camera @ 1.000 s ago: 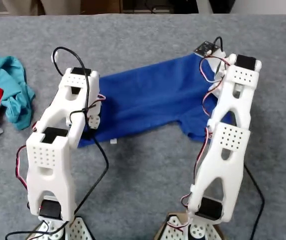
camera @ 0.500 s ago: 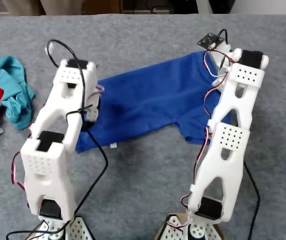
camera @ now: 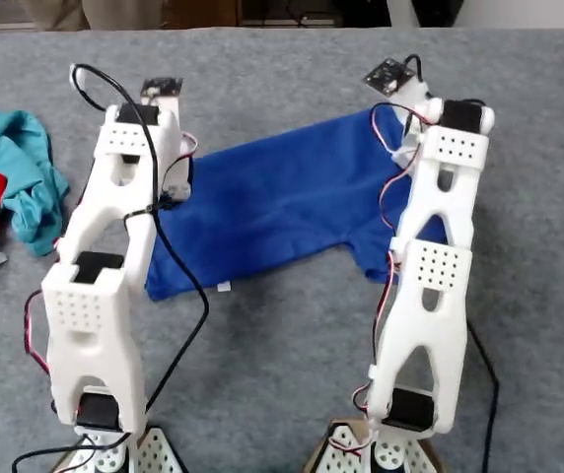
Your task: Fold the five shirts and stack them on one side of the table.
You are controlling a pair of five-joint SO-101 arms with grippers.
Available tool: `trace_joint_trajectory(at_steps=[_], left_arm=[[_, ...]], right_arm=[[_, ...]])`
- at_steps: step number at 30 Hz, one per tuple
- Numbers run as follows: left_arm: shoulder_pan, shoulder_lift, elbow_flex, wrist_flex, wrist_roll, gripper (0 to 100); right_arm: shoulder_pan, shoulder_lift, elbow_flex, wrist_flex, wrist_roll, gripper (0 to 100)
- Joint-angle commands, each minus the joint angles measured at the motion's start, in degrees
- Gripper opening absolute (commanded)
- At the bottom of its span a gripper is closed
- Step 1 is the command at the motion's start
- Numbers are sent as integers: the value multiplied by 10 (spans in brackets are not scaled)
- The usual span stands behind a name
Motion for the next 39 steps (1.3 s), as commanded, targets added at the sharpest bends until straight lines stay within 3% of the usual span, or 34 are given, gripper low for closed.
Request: trace_joint_trajectory(at_steps=[1,11,21,27,34,39], left_arm=[[-27,27,-18,-3,-5,20],[-87,96,-102,10,-4,20],[-14,97,-264,156,-4,20],[22,95,-316,196,-4,20],[37,80,-296,198,-6,19],[34,-50,-178,197,-10,19]], right_arm=[[19,6,-2,-11,-6,5],[48,8,-3,-15,25,5],[22,-109,-46,68,26,5],[30,-216,-15,84,83,6],[57,-373,207,84,171,104],[61,-525,484,78,283,118]])
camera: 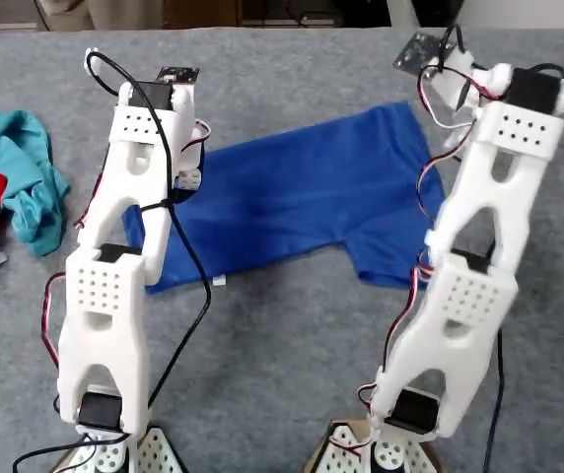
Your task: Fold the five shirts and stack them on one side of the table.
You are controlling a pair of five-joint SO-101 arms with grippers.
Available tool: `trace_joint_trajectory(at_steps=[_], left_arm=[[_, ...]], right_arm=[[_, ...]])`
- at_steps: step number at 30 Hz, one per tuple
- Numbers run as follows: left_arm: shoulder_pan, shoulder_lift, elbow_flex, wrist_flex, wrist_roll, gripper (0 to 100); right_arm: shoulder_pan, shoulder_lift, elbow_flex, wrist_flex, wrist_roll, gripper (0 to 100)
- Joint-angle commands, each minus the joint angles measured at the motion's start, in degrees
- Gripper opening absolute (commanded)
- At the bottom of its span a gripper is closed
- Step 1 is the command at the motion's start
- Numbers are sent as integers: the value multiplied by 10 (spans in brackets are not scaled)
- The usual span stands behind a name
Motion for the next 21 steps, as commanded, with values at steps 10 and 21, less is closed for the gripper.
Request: trace_joint_trajectory(at_steps=[10,21], left_arm=[[17,-346,314,-24,-62,19],[19,-413,447,-52,-57,19]], right_arm=[[29,-306,662,-246,301,121],[26,-390,844,-306,389,202]])
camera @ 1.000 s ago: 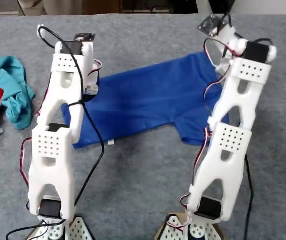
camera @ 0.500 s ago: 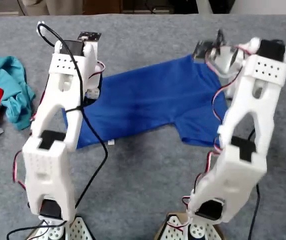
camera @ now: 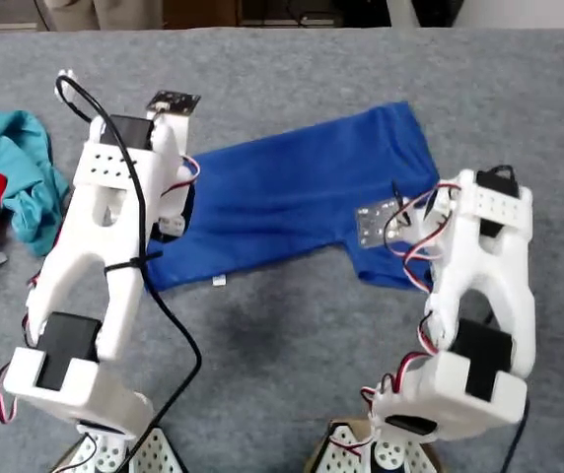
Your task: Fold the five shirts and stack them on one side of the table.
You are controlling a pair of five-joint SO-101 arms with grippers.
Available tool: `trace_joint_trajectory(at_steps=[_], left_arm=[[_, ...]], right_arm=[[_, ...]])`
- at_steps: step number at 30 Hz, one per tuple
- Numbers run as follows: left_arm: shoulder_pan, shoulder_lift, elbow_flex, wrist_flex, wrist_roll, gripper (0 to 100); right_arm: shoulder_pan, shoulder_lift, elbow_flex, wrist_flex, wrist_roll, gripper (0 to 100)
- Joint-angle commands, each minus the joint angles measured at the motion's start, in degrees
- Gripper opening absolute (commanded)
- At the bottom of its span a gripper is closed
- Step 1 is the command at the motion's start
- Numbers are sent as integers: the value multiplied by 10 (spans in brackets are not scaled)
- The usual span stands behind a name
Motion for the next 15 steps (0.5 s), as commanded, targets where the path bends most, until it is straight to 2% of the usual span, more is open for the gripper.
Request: trace_joint_trajectory(at_steps=[1,6,12,15], left_arm=[[2,-31,13,-4,-1,19],[3,-31,16,-1,-1,19],[4,-38,16,0,-1,19],[3,-45,16,1,-1,19]], right_arm=[[7,-54,29,-6,13,202],[6,-79,93,-20,11,202],[-6,-58,174,-194,-54,204],[-18,-12,168,-222,-62,203]])
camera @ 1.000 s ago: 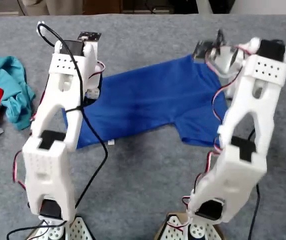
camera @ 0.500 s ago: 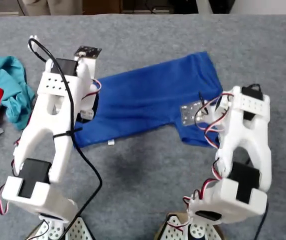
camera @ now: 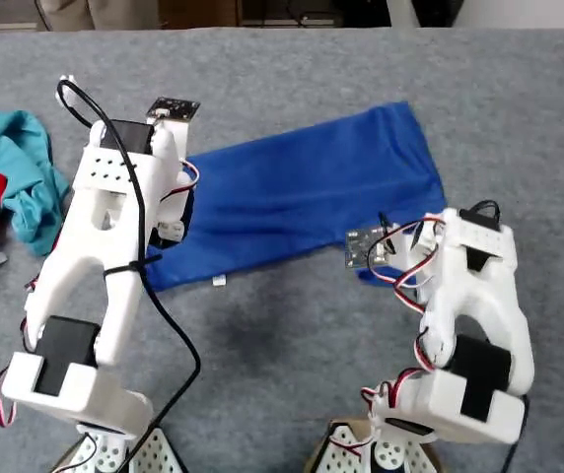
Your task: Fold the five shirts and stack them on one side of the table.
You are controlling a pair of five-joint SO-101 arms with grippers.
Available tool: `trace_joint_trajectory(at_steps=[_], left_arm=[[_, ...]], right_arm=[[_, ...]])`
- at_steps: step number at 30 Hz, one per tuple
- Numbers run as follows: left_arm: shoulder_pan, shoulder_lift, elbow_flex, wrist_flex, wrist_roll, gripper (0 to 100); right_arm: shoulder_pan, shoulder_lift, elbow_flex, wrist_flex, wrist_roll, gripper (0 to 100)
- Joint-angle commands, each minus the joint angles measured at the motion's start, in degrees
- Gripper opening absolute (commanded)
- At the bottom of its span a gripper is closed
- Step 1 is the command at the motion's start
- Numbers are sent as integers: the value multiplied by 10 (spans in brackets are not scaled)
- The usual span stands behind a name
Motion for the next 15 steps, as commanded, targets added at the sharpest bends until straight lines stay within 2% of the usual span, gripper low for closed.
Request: trace_joint_trajectory(at_steps=[1,7,13,15], left_arm=[[1,-36,-1,3,-1,19],[-1,-59,0,11,-1,19],[-1,-78,0,11,-3,19],[-1,-81,0,15,-4,19]], right_arm=[[-16,36,-14,-26,-15,202],[-13,91,-98,61,-15,187],[-13,97,-112,68,-34,10],[-12,97,-118,63,-52,8]])
